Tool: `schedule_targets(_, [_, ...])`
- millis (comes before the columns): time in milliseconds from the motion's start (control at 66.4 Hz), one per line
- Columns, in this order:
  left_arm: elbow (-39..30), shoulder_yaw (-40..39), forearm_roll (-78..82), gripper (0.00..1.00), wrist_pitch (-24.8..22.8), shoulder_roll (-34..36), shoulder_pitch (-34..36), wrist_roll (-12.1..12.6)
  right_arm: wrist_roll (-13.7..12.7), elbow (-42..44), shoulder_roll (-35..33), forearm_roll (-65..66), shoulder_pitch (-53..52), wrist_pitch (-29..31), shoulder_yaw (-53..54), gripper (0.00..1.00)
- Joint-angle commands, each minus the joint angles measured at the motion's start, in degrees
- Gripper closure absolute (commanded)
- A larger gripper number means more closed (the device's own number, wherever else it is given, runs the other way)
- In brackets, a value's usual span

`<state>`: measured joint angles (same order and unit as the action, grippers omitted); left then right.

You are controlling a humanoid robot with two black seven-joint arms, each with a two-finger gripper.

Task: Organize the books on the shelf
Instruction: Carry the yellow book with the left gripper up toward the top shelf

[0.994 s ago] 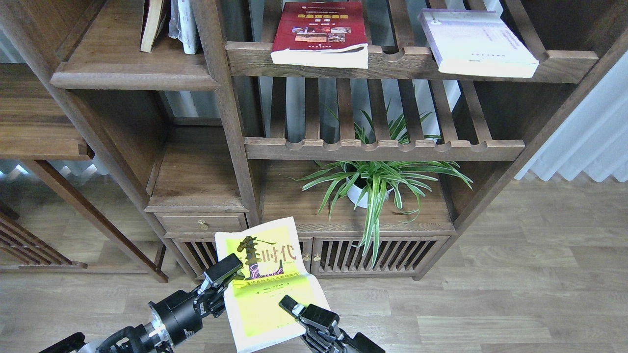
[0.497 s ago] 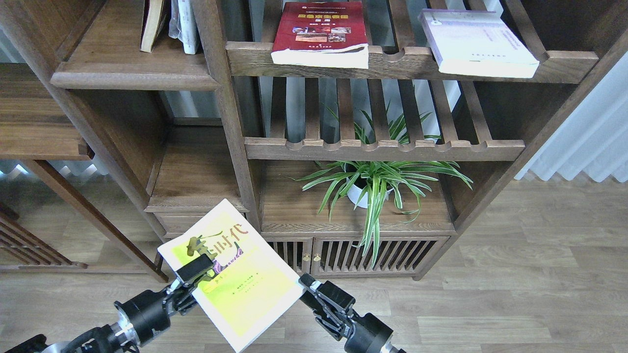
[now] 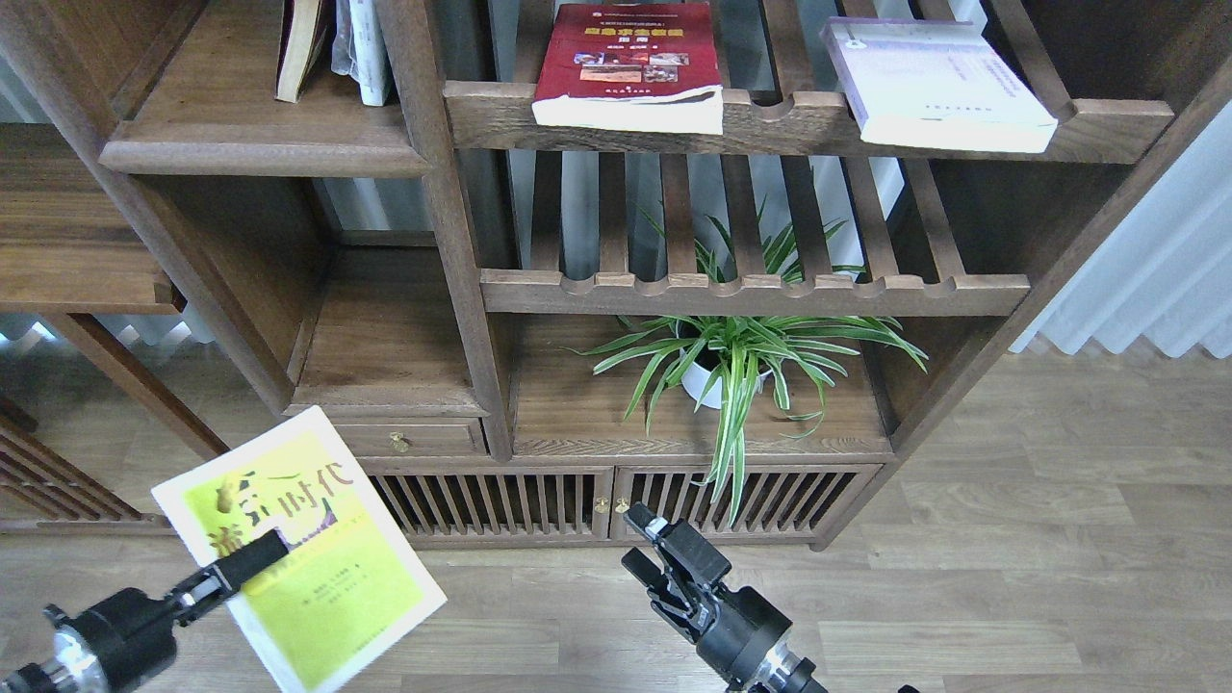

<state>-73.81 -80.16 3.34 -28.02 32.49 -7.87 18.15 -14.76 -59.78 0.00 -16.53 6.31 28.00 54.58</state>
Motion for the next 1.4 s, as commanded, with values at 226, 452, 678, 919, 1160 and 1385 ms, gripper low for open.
schedule_targets(226, [-3.97,-14.59,0.0,0.99,0.02,0.46,-0.22,1.01,0.0,0.01,0.0,0.01,-0.34,0.0,-0.09,0.01])
schedule_targets(452, [-4.41,-20.83,0.0,0.99,0.02,3.18,3.9,3.29,0.0,1.33,0.0,-0.08,-1.3,0.0,-0.09,0.01])
schedule_targets(678, [-3.0,-20.39,0.26,0.99,0.02,10.74,16.74,3.65,0.0,1.59,0.0,-0.08,-1.39,0.0,0.0,0.01])
schedule_targets(919, [3.06,-11.96,3.16,0.99,0.02,17.25,37.04,4.08,0.0,1.59,0.0,-0.08,-1.3,0.0,0.0,0.01])
schedule_targets(1160, [10.44,-4.22,12.39,0.98,0.02,14.97,52.6,4.0,0.0,1.59,0.0,-0.08,-1.39,0.0,-0.18,0.01])
schedule_targets(1385, [17.47,-0.97,22.41,0.98,0.02,6.18,62.88,3.65,0.0,1.59,0.0,-0.08,-1.3,0.0,-0.35,0.01])
